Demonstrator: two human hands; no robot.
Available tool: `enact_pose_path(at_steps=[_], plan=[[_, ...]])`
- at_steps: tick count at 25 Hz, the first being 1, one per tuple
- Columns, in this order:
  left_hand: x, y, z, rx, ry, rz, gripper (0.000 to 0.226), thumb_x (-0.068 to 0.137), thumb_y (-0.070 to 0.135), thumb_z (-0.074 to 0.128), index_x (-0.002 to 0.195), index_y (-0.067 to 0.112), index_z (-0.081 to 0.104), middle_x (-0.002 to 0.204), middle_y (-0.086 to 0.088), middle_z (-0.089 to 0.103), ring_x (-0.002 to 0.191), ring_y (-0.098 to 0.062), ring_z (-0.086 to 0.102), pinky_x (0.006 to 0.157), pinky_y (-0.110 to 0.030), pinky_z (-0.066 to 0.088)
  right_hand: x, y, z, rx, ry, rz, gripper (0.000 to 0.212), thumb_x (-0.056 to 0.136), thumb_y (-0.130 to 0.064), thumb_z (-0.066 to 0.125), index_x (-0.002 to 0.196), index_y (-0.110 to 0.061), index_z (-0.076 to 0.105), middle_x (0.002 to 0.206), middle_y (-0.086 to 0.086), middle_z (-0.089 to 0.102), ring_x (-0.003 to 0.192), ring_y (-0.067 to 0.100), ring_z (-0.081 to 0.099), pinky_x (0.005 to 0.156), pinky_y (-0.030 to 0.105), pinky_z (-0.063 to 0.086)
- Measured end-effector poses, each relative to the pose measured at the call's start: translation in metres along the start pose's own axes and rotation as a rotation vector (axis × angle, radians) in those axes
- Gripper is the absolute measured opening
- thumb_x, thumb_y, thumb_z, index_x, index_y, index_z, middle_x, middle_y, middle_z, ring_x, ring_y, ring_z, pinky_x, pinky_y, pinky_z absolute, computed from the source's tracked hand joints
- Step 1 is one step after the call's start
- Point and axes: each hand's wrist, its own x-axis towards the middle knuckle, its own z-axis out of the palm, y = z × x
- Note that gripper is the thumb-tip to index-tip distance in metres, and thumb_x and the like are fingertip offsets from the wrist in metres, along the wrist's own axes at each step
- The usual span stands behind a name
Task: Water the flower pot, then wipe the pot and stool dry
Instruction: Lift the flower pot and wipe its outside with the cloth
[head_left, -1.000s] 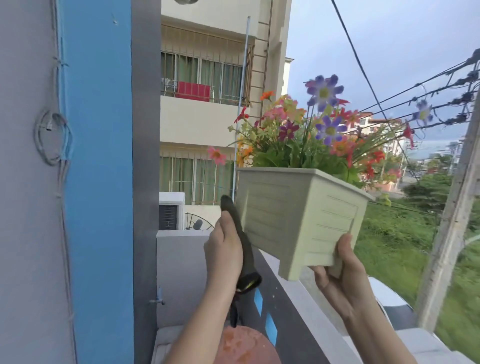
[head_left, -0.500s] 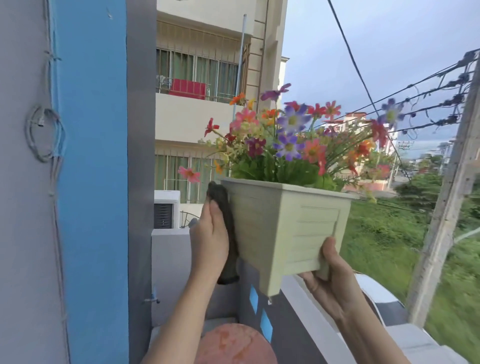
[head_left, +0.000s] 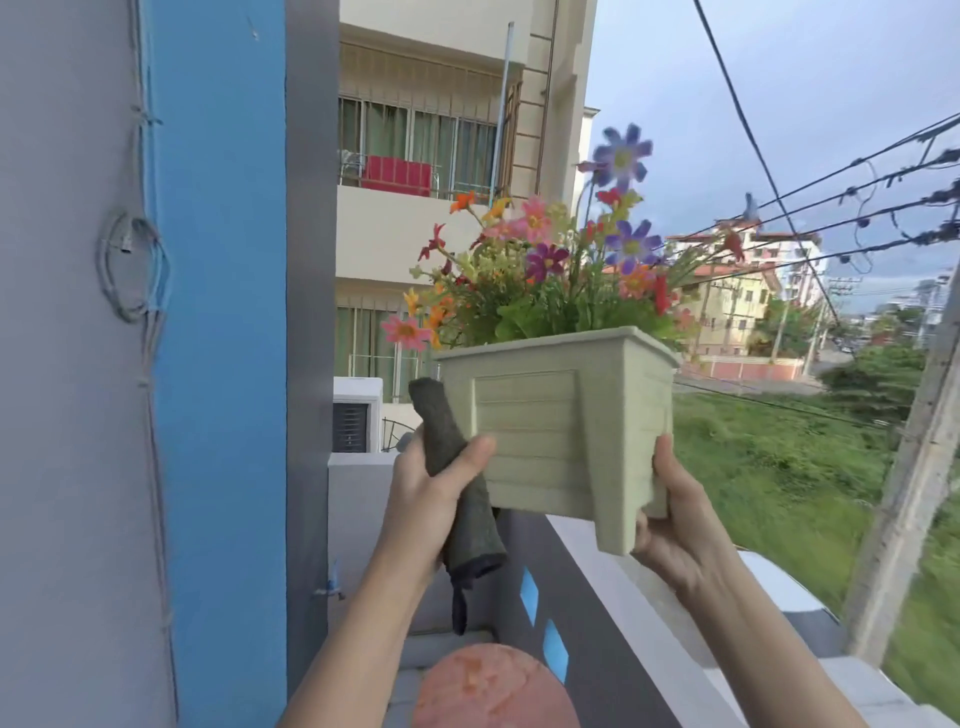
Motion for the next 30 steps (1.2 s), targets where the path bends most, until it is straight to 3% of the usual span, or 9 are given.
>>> enact_pose_path(at_steps=[4,6,8,11,15,19,23,27,30], plan=[[-0.005,0.0,0.003,-0.155,0.184,0.004,0.012,0.083,0.014,0.068,0.08,0.018,0.057,0.053,0.012,0.049,0.049,-0.008,0.047,0.054,-0.029,0.045,-0.002,-0.005,0.021,0.042,0.06,-0.027,0.087,0.018,-0.013,0.098,0.099,-0.008,0.066,0.08,0.011,0.072,0.055,0.027,0.066,0.037,0.026,0.052],[-0.006,0.0,0.004,-0.165,0.261,0.062,0.011,0.082,0.017,0.069,0.083,0.02,0.059,0.054,0.018,0.054,0.056,-0.01,0.05,0.064,-0.039,0.045,-0.003,-0.006,0.026,0.071,0.061,-0.149,0.086,0.042,-0.011,0.091,0.118,-0.012,0.051,0.096,0.02,0.066,0.07,0.032,0.067,0.055,0.033,0.058],[-0.006,-0.002,0.006,-0.142,0.309,0.133,0.015,0.079,0.025,0.072,0.09,0.024,0.063,0.063,0.018,0.061,0.067,-0.014,0.056,0.073,-0.042,0.047,-0.007,-0.001,0.035,-0.002,0.053,-0.298,0.071,0.064,-0.021,0.078,0.126,-0.02,0.044,0.118,0.019,0.053,0.09,0.031,0.064,0.078,0.041,0.057],[-0.009,-0.002,0.008,0.019,0.35,0.224,0.022,0.075,0.037,0.07,0.095,0.033,0.063,0.075,0.016,0.067,0.077,-0.013,0.062,0.081,-0.04,0.05,-0.011,0.013,0.048,-0.402,-0.078,-0.282,0.082,0.062,-0.058,0.077,0.134,-0.03,0.048,0.138,0.006,0.053,0.12,0.029,0.056,0.101,0.055,0.043],[-0.02,0.002,0.025,0.326,0.385,0.381,0.03,0.084,0.03,0.067,0.111,0.02,0.06,0.082,0.014,0.066,0.079,-0.005,0.063,0.078,-0.032,0.05,-0.015,0.021,0.049,-0.657,-0.013,-0.24,0.07,0.069,-0.056,0.073,0.132,-0.039,0.048,0.125,-0.009,0.065,0.11,0.013,0.065,0.088,0.042,0.056],[-0.026,0.003,0.034,0.563,0.345,0.482,0.053,0.085,0.055,0.047,0.112,0.011,0.058,0.084,-0.005,0.067,0.085,-0.025,0.063,0.07,-0.027,0.043,-0.01,0.021,0.043,-0.648,0.14,-0.339,0.058,0.072,-0.039,0.066,0.125,-0.019,0.054,0.112,0.006,0.072,0.096,0.02,0.071,0.078,0.039,0.06],[-0.029,0.013,0.039,0.543,0.062,0.57,0.045,0.091,0.053,0.03,0.137,0.052,0.029,0.142,0.007,0.048,0.129,-0.004,0.043,0.098,-0.011,0.034,-0.012,0.012,0.037,-0.588,0.162,-0.388,0.064,0.074,-0.051,0.059,0.128,-0.019,0.051,0.116,0.005,0.07,0.098,0.017,0.07,0.069,0.033,0.061],[-0.009,0.029,0.041,0.31,0.048,0.317,0.031,0.096,0.049,0.031,0.106,0.038,0.058,0.083,0.023,0.065,0.082,0.004,0.058,0.072,-0.019,0.042,-0.015,0.006,0.031,-0.527,0.141,-0.394,0.066,0.064,-0.058,0.064,0.12,-0.024,0.055,0.114,0.001,0.071,0.096,0.013,0.071,0.074,0.036,0.061],[0.005,0.021,0.033,0.252,-0.006,0.178,0.034,0.099,0.03,0.034,0.12,0.017,0.058,0.115,0.01,0.064,0.11,-0.004,0.056,0.079,-0.004,0.036,-0.019,0.002,0.024,-0.504,0.136,-0.366,0.066,0.067,-0.057,0.06,0.122,-0.021,0.055,0.113,0.0,0.072,0.094,0.012,0.071,0.07,0.033,0.061]])
